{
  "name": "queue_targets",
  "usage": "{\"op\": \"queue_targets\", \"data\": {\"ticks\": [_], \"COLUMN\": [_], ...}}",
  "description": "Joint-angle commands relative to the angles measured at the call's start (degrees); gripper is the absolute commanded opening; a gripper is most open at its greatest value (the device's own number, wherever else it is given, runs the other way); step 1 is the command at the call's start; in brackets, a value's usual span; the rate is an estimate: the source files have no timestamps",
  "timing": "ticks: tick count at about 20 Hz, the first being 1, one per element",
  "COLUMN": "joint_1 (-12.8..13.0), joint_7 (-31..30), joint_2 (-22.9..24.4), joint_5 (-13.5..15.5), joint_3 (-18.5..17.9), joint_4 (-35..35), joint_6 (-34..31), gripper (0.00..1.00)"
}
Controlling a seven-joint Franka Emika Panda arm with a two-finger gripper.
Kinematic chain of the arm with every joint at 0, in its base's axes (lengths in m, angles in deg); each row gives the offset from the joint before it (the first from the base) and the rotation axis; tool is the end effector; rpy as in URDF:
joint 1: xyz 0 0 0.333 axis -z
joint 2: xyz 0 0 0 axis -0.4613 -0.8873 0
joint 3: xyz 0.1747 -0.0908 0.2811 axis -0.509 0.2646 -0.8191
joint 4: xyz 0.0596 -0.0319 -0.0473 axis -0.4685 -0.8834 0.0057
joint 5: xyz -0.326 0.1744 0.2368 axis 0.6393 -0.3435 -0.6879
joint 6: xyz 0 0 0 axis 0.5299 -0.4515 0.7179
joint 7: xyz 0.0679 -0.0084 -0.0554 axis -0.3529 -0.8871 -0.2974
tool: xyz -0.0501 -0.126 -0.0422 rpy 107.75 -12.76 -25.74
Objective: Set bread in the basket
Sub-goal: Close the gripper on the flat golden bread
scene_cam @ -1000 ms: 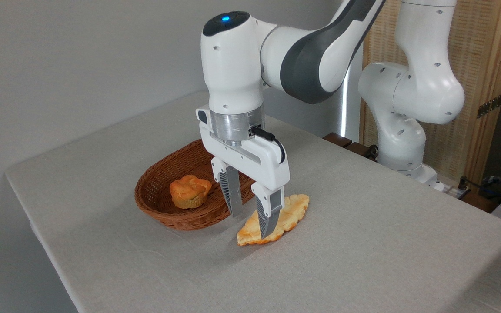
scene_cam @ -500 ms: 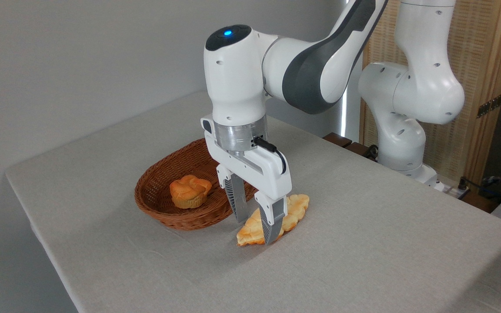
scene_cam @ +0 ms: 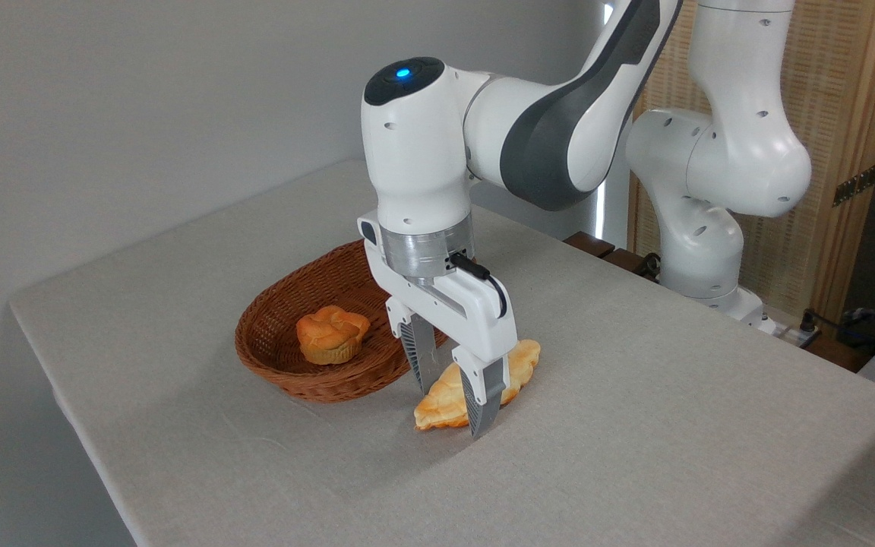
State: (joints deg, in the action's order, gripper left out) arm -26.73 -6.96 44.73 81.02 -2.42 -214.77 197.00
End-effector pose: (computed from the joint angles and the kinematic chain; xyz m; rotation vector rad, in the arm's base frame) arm 0.5163 0.0101 0.3739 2.8813 -1.2415 0.0019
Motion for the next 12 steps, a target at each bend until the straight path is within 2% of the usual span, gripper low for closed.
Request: {"op": "queue_targets", "data": {"ticks": [1, 9, 11, 12], "joint_1": [-0.1, -0.1, -0.1, -0.1], "joint_7": [1.6, 1.6, 1.7, 2.1], "joint_2": [0.5, 0.5, 0.5, 0.5], "joint_5": [-0.4, -0.4, -0.4, -0.4], "joint_3": [-0.6, -0.6, -0.6, -0.6], "joint_4": [-0.7, -0.7, -0.6, -0.6], "joint_6": [1.1, 1.0, 1.0, 0.9], "gripper": [0.55, 0.56, 0.54, 0.49]}}
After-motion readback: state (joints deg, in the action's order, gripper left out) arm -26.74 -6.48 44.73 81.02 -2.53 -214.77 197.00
